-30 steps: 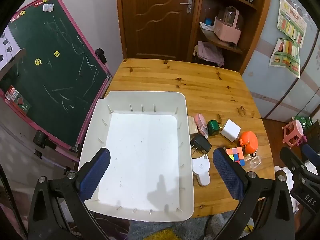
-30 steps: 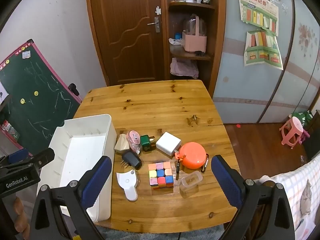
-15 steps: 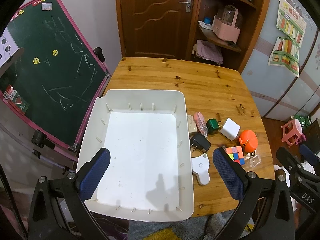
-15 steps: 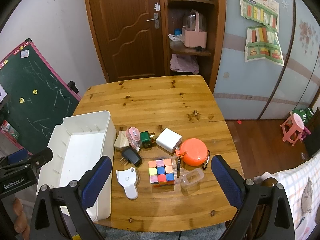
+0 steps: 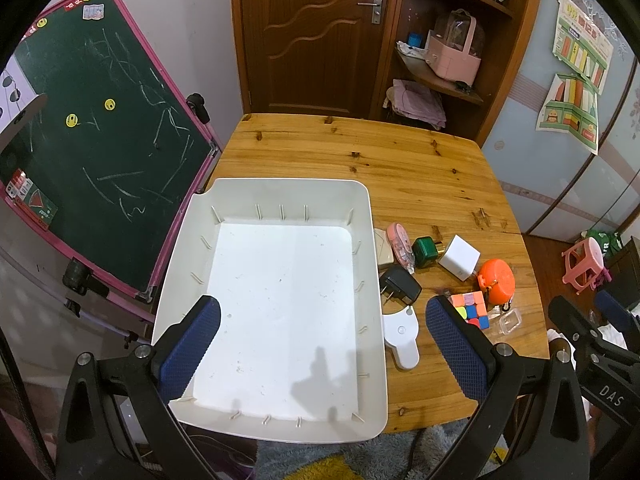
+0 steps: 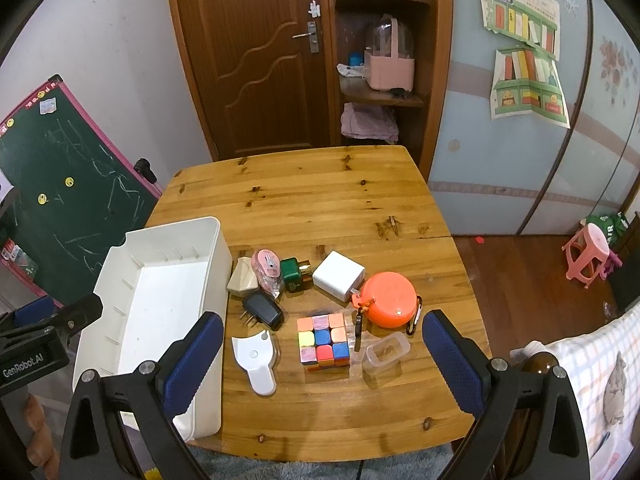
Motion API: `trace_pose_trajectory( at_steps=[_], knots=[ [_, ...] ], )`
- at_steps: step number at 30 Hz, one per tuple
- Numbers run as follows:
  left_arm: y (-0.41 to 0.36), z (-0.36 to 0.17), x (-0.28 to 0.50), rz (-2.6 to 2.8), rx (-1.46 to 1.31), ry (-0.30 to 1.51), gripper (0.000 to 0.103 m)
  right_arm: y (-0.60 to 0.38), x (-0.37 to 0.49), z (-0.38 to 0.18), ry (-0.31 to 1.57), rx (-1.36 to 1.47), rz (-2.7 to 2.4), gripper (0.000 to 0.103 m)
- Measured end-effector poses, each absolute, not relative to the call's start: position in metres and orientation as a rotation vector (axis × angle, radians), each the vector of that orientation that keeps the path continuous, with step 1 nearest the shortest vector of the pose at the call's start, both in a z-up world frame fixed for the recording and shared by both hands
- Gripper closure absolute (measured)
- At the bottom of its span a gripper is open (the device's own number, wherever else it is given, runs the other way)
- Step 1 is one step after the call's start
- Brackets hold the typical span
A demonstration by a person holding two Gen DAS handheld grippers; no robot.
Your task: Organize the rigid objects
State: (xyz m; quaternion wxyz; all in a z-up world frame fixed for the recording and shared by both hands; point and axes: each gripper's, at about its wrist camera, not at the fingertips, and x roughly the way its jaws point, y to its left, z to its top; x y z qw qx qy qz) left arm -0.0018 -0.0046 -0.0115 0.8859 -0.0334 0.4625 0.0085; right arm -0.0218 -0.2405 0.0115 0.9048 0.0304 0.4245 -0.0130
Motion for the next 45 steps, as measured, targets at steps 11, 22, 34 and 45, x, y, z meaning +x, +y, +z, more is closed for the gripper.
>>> trace_pose_trajectory(
  at_steps=[11,22,34,45],
  knots=[
    [-0.005,-0.012,-0.001,0.016,-0.071,0.965,0.001,-0.241,-0.021,0.009,0.885,0.063,-0.024,0.003],
    [-0.005,-0.013,-0.002,0.016,-0.074,0.967,0.001,-0.242,-0.019,0.007,0.893,0.070,-0.025,0.003],
    [-0.004,-0.018,-0.003,0.023,-0.087,0.977,0.001,-0.244,-0.014,0.006,0.911,0.075,-0.022,0.003],
    [0.002,-0.019,-0.001,0.041,-0.078,0.975,0.001,-0.244,-0.011,0.005,0.923,0.077,-0.022,0.003]
  ],
)
